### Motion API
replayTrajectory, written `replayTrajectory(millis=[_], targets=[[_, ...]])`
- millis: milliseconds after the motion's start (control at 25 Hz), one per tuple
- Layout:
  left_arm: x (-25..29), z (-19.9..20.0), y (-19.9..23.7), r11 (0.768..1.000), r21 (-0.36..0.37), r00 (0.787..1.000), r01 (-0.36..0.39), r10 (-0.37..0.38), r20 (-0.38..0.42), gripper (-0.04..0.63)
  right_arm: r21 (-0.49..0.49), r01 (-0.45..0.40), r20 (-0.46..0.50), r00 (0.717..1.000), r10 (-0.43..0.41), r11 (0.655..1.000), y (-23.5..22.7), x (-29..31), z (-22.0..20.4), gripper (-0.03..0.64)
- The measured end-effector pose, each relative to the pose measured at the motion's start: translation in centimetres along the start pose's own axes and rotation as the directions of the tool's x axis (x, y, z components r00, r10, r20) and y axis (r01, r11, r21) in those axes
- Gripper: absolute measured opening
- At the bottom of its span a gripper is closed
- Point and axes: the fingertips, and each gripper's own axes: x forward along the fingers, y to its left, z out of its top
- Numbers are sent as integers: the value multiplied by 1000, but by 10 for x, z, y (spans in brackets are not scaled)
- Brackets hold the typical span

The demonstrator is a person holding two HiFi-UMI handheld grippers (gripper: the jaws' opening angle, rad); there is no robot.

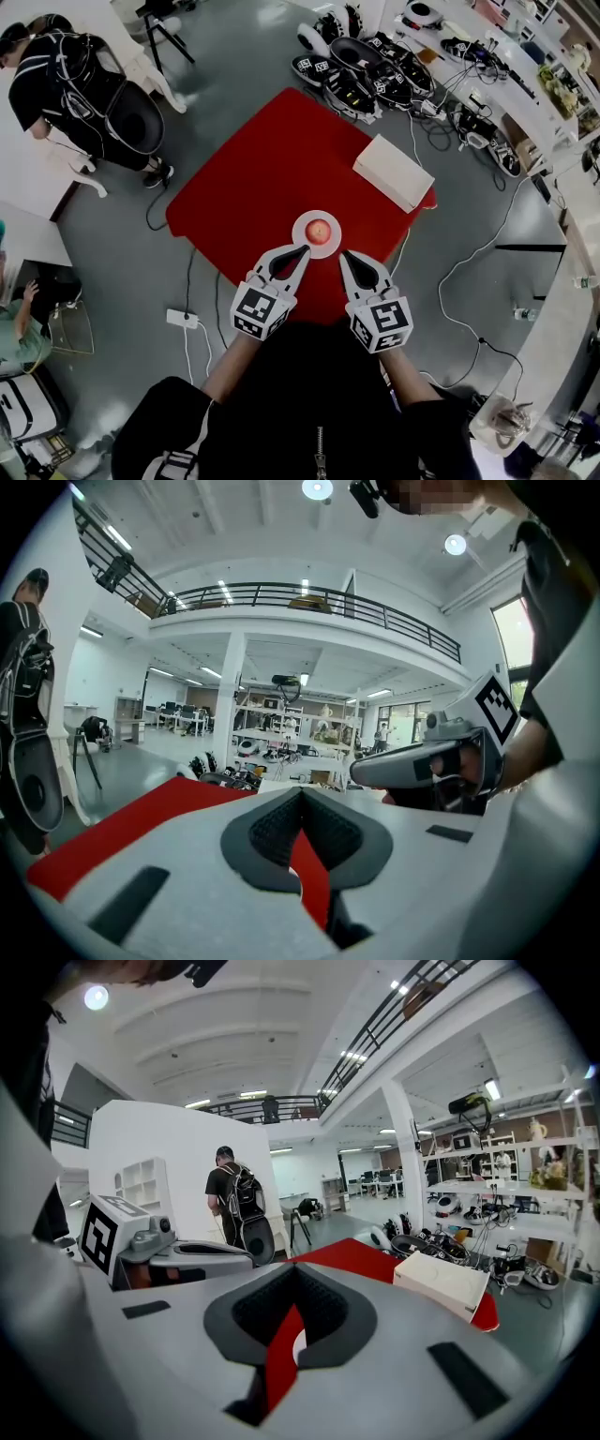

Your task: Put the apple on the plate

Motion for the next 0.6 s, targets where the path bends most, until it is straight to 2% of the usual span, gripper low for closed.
replayTrajectory(millis=[600], targets=[[2, -7, -5, 1000, -17, 1000, 11, -12, -14, 6, 0, 0, -6, 1000, 0, 1000, -6, -1, 1, 11]])
